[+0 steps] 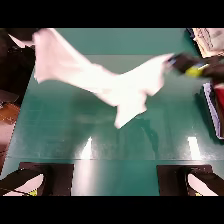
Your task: Fold the shirts.
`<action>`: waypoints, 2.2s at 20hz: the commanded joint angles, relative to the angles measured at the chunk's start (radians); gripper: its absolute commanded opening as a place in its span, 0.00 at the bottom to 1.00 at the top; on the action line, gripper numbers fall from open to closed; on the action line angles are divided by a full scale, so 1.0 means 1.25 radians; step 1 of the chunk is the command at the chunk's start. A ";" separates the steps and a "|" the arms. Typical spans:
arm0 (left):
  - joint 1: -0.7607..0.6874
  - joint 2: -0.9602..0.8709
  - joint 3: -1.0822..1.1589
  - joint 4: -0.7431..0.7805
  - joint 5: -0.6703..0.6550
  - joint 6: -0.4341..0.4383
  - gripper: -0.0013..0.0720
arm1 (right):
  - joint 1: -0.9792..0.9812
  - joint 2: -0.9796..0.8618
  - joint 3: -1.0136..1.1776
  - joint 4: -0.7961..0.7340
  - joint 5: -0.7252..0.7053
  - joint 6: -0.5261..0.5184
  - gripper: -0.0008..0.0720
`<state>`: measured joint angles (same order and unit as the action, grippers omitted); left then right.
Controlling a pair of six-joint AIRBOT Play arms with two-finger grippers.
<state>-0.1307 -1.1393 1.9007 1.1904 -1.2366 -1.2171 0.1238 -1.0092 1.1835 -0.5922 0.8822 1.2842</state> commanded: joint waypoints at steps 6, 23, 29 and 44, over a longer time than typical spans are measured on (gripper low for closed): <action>0.000 0.169 0.157 -0.004 0.108 -0.057 0.05 | -0.372 0.215 0.415 -0.114 0.013 -0.002 0.03; 0.000 0.111 -0.403 -0.150 -0.093 -0.114 0.05 | -0.401 -0.113 0.621 -0.117 0.502 0.151 0.03; 0.000 -0.119 -0.580 -0.135 0.076 -0.067 0.05 | -0.115 -0.442 0.621 -0.358 0.516 0.167 0.03; 0.175 -0.284 -0.301 -0.037 0.039 -0.105 0.77 | -0.124 -0.602 0.685 -0.357 0.473 0.157 0.33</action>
<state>-0.0059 -1.5051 1.4639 1.1202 -1.0271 -1.3430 0.0086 -1.7737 2.0151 -1.0382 1.3098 1.5009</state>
